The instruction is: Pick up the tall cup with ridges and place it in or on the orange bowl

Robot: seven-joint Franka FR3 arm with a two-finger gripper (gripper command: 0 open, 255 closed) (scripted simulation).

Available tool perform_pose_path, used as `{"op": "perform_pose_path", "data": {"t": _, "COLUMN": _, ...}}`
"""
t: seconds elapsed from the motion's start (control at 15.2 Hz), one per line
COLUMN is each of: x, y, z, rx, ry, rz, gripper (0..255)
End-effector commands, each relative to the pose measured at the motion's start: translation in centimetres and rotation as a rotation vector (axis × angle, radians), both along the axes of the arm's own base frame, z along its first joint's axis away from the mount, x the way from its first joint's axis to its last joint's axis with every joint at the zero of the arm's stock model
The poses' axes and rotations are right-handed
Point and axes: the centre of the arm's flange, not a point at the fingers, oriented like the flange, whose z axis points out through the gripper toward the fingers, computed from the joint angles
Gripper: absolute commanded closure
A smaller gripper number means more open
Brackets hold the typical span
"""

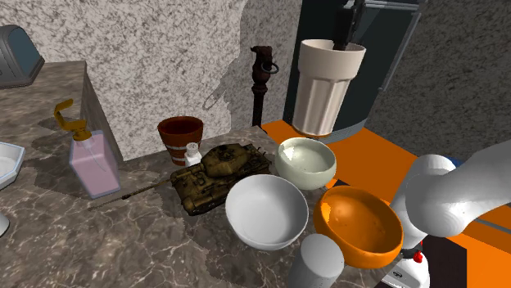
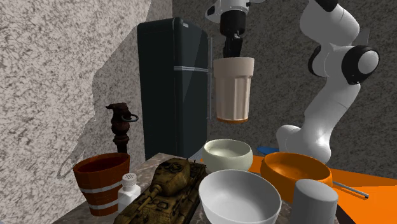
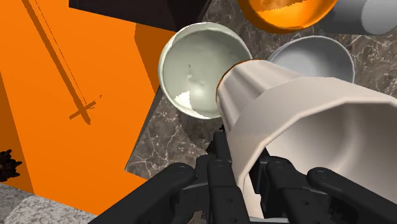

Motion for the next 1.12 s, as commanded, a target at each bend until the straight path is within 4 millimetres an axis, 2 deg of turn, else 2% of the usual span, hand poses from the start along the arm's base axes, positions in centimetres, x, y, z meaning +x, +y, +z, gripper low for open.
{"op": "perform_pose_path", "data": {"t": 0.0, "x": -2.7, "y": 0.7, "z": 0.3, "rx": 0.000, "ry": 0.000, "rz": -0.001, "gripper": 255}}
{"op": "perform_pose_path", "data": {"t": 0.73, "x": -16.6, "y": 5.3, "z": 2.2, "rx": 0.000, "ry": 0.000, "rz": -0.001, "gripper": 255}}
{"op": "perform_pose_path", "data": {"t": 1.06, "x": -16.6, "y": 5.3, "z": -0.4, "rx": 0.000, "ry": 0.000, "rz": -0.001, "gripper": 255}}
